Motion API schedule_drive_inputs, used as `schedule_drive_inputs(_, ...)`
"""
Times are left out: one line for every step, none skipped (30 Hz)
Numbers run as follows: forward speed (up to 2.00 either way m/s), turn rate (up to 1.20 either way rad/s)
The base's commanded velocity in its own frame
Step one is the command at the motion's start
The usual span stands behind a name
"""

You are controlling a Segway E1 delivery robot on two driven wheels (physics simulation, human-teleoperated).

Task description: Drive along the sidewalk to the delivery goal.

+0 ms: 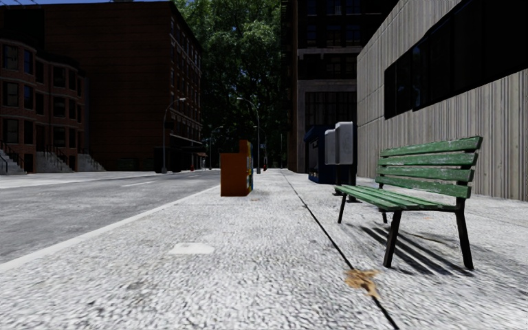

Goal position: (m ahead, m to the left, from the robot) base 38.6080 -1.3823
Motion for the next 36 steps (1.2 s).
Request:
schedule_drive_inputs(2.0,-0.15)
schedule_drive_inputs(2.0,-0.15)
schedule_drive_inputs(2.0,-0.15)
schedule_drive_inputs(2.0,-0.15)
schedule_drive_inputs(2.0,-0.15)
schedule_drive_inputs(2.0,-0.15)
schedule_drive_inputs(2.0,-0.16)
schedule_drive_inputs(2.0,-0.17)
schedule_drive_inputs(2.0,-0.17)
schedule_drive_inputs(2.0,-0.18)
schedule_drive_inputs(2.0,-0.18)
schedule_drive_inputs(2.0,-0.18)
schedule_drive_inputs(2.0,-0.19)
schedule_drive_inputs(2.0,-0.19)
schedule_drive_inputs(2.0,-0.19)
schedule_drive_inputs(2.0,-0.22)
schedule_drive_inputs(2.0,-0.22)
schedule_drive_inputs(2.0,-0.22)
schedule_drive_inputs(2.0,-0.23)
schedule_drive_inputs(2.0,-0.23)
schedule_drive_inputs(2.0,-0.23)
schedule_drive_inputs(2.0,-0.23)
schedule_drive_inputs(2.0,-0.23)
schedule_drive_inputs(2.0,-0.23)
schedule_drive_inputs(2.0,-0.23)
schedule_drive_inputs(2.0,-0.23)
schedule_drive_inputs(2.0,-0.23)
schedule_drive_inputs(2.0,-0.12)
schedule_drive_inputs(2.0,0.0)
schedule_drive_inputs(2.0,0.0)
schedule_drive_inputs(2.0,0.0)
schedule_drive_inputs(2.0,0.0)
schedule_drive_inputs(2.0,0.0)
schedule_drive_inputs(2.0,0.0)
schedule_drive_inputs(2.0,0.0)
schedule_drive_inputs(2.0,0.0)
